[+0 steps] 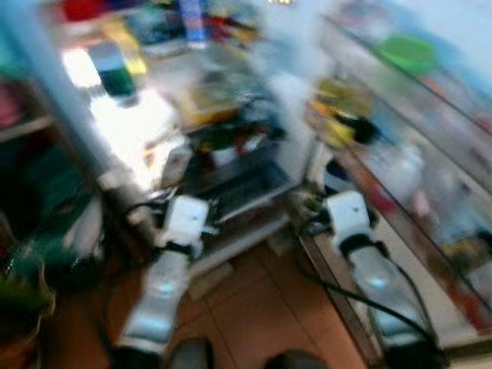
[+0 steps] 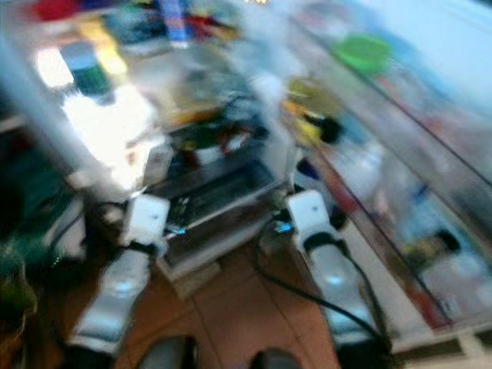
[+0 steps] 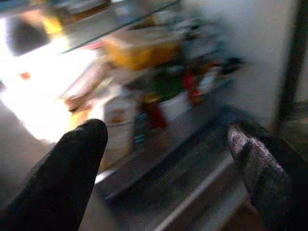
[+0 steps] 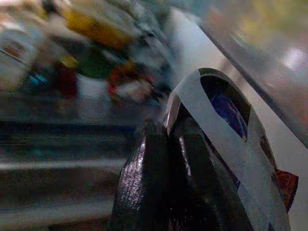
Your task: Restocking fridge
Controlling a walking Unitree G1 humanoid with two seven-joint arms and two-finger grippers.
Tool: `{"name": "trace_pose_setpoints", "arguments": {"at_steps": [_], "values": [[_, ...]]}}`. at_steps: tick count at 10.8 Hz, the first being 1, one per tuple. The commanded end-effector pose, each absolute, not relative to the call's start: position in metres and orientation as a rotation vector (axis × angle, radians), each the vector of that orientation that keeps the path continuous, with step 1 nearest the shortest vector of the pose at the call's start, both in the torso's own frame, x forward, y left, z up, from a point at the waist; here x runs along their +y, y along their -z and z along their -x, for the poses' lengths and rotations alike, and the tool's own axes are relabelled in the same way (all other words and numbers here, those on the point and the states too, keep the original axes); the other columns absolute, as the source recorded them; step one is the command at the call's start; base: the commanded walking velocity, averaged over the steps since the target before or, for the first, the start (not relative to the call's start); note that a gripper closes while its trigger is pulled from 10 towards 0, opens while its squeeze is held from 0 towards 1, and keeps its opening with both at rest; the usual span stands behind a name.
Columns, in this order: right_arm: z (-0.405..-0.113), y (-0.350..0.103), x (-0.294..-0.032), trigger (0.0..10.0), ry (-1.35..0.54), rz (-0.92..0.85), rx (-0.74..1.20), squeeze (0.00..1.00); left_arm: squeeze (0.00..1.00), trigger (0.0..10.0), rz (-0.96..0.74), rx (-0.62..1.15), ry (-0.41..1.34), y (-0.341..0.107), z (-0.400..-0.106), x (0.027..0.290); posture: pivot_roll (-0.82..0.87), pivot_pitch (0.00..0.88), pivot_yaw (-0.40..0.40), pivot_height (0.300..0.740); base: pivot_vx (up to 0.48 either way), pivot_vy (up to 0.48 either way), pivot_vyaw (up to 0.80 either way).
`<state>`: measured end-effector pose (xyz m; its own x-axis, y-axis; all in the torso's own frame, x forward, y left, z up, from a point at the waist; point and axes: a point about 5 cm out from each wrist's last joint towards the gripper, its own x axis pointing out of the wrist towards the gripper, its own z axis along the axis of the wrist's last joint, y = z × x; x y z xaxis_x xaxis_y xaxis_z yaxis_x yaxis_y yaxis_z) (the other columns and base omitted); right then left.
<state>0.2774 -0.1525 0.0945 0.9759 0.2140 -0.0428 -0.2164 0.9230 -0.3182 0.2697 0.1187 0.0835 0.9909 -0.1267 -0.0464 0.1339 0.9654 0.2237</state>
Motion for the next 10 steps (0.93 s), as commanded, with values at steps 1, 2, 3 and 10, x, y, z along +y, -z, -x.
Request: {"name": "trace_pose_setpoints", "arguments": {"at_steps": [1,2,3,10], "values": [[-0.278,-0.100,-0.153,10.0,-0.227,0.333,-0.025,0.00,0.00,10.0,-0.230,0.041,0.140,-0.082,-0.269,0.115,-0.03,0.107,-0.007,0.740,0.000,0.000,0.80],[-0.277,-0.100,-0.151,10.0,-0.239,0.329,-0.026,0.00,0.00,10.0,-0.231,0.038,0.141,-0.083,-0.269,0.114,-0.03,0.108,-0.007,0.740,0.000,0.000,0.80],[-0.277,-0.100,-0.150,10.0,-0.241,0.326,-0.026,0.00,0.00,10.0,-0.236,0.038,0.140,-0.083,-0.269,0.114,-0.03,0.108,-0.007,0.740,0.000,0.000,0.80],[-0.274,-0.099,-0.139,10.0,-0.303,0.318,-0.047,0.00,0.00,10.0,-0.213,0.026,0.125,-0.086,-0.266,0.121,-0.01,0.110,0.003,0.740,0.000,-0.087,0.57]]}}
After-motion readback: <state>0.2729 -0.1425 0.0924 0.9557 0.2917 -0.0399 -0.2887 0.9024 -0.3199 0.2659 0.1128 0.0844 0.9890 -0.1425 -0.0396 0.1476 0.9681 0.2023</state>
